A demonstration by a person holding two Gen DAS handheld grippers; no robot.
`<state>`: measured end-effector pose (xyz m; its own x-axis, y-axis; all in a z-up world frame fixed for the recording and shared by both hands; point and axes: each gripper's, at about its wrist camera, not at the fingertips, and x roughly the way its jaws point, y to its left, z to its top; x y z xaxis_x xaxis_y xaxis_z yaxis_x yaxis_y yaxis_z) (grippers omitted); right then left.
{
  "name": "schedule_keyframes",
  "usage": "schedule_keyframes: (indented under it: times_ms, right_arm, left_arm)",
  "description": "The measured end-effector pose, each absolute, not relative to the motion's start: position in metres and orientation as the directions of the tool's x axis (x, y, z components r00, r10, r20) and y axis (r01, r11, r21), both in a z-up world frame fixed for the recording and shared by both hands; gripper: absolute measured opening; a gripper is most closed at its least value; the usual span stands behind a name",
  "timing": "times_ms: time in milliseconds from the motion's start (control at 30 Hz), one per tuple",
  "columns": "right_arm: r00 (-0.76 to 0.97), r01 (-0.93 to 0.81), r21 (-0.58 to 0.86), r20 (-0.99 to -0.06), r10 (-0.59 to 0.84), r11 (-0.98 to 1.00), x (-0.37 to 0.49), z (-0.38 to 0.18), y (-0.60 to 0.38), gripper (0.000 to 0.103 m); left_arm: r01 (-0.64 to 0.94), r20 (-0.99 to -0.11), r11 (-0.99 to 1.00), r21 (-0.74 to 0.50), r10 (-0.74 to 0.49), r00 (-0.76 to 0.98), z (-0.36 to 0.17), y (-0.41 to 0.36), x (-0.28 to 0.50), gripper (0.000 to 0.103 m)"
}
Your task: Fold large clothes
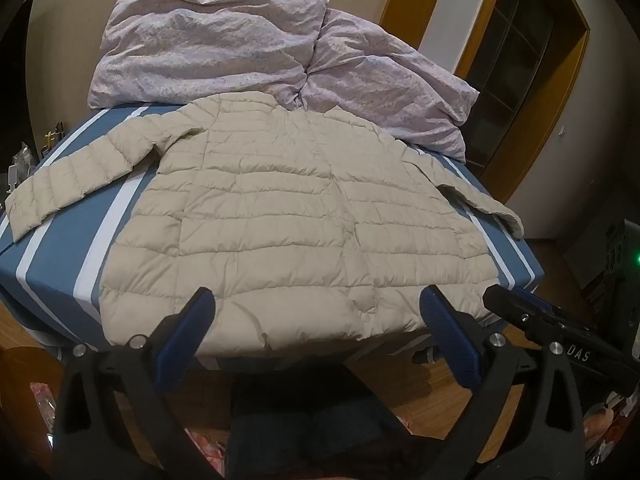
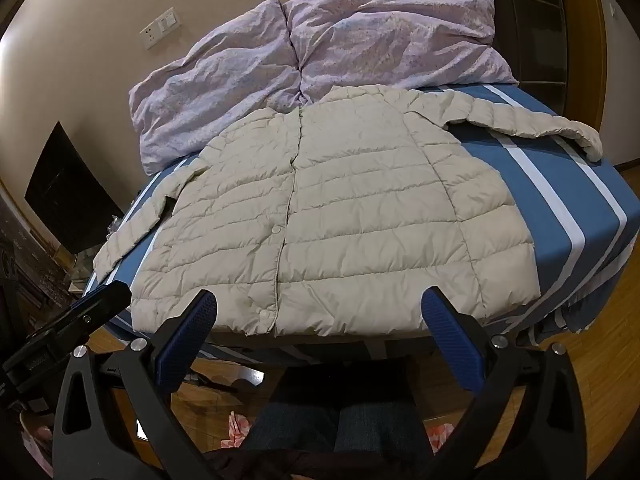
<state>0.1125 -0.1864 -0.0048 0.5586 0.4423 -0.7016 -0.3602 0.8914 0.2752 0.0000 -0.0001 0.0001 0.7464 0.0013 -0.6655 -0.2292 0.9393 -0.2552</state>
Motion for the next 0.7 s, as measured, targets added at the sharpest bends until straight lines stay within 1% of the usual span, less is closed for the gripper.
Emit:
schedule_keyframes:
  times_ms: [700]
  right_arm:
    - [0.558, -0.36, 0.275, -0.702, 0.442, 0.892, 0.1132, -0.0069, -0.1862, 0.102]
  left_arm:
    - [-0.23, -0.666, 0.939, -0.254, 0.002, 0.746, 0.0002, -0.0003, -0.0001, 0.101]
